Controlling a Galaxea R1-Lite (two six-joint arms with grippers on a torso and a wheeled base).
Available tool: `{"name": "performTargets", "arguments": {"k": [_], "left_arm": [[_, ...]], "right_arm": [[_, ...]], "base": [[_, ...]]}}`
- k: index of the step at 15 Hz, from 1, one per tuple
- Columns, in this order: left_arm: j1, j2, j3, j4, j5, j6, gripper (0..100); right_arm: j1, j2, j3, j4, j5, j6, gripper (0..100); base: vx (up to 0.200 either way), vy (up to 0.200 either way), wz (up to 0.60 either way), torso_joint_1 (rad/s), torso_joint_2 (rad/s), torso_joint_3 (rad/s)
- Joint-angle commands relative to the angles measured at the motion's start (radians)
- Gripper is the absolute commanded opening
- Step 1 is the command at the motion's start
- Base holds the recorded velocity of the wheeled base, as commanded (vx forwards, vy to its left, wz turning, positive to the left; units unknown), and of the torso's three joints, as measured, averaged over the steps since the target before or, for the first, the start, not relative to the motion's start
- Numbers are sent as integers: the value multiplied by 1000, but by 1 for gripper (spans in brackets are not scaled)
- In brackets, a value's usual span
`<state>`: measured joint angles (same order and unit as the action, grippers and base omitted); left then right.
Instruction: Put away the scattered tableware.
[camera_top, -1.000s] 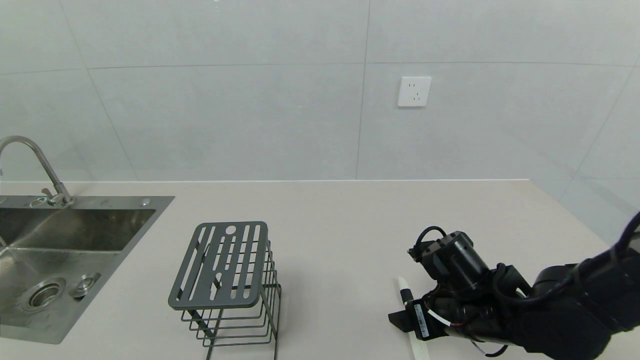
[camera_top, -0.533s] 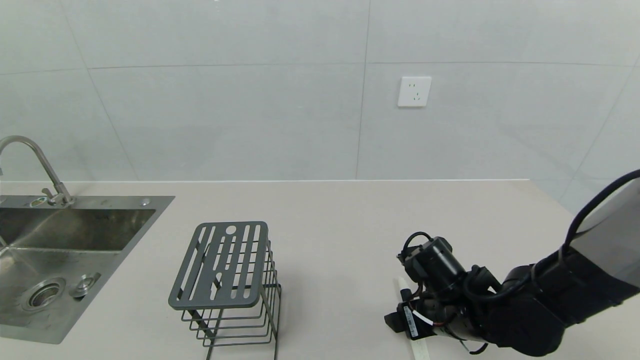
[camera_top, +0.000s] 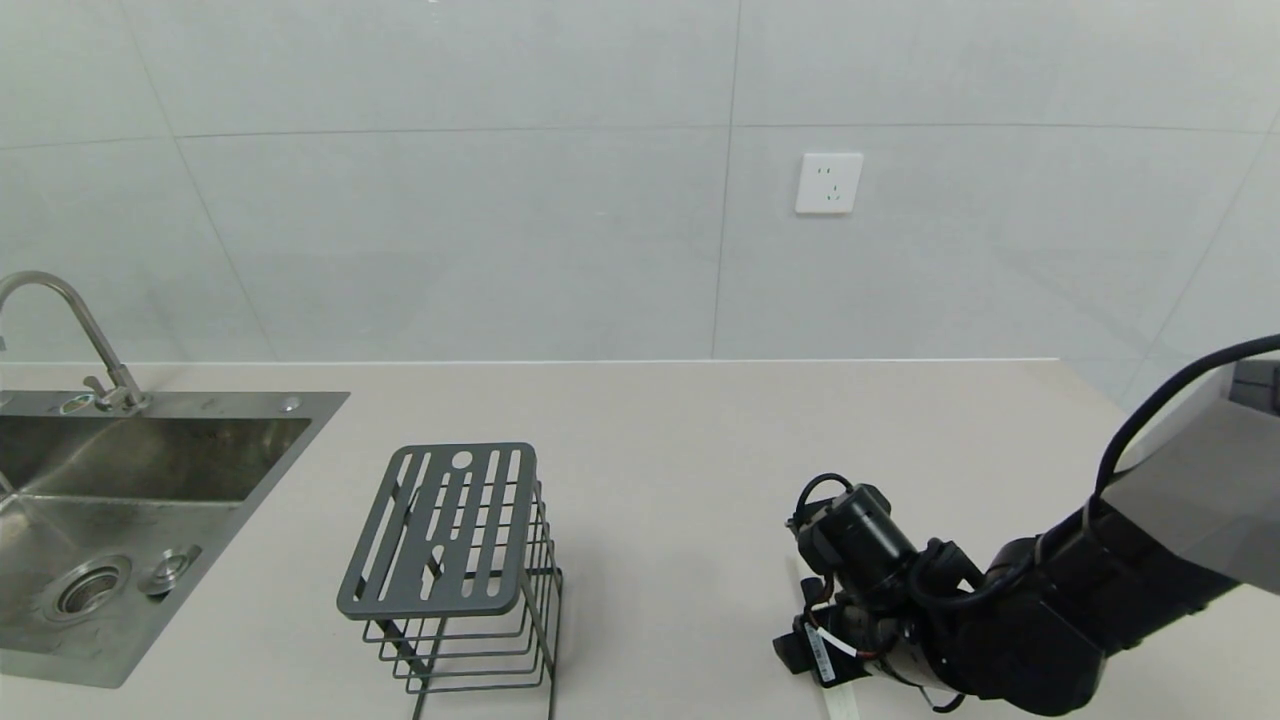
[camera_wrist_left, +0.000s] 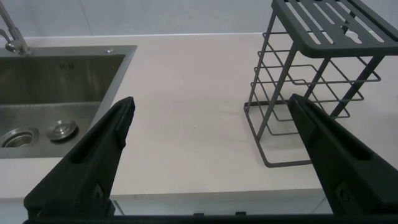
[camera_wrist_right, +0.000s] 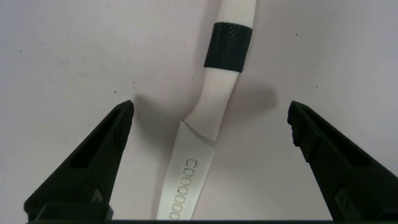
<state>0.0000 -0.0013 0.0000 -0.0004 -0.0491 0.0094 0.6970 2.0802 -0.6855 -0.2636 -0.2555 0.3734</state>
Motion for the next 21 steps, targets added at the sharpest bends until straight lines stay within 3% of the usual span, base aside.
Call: {"name": "performTargets", "arguments": {"k": [1, 5, 6, 11, 18, 21], "left_arm": [[0, 1, 0, 0, 0, 0, 100], [0, 1, 0, -1, 0, 0, 100], [0, 1, 0, -1, 0, 0, 100], [-2, 1, 0, 0, -1, 0, 100], [0, 1, 0, 0, -1, 0, 100], [0, 1, 0, 0, -1, 0, 100]], "right_arm": [[1, 1, 3, 0, 2, 1, 100], [7, 38, 17, -52, 5, 1, 100], [9, 49, 17, -59, 5, 1, 0], [19, 73, 60, -55, 15, 1, 0], [13, -51, -6, -62, 13, -8, 0], [-5, -118, -29, -128, 27, -67, 0]], "base": [[0, 0, 0, 0, 0, 0], [0, 0, 0, 0, 0, 0], [0, 0, 0, 0, 0, 0], [0, 0, 0, 0, 0, 0], [0, 0, 0, 0, 0, 0], [0, 0, 0, 0, 0, 0]]}}
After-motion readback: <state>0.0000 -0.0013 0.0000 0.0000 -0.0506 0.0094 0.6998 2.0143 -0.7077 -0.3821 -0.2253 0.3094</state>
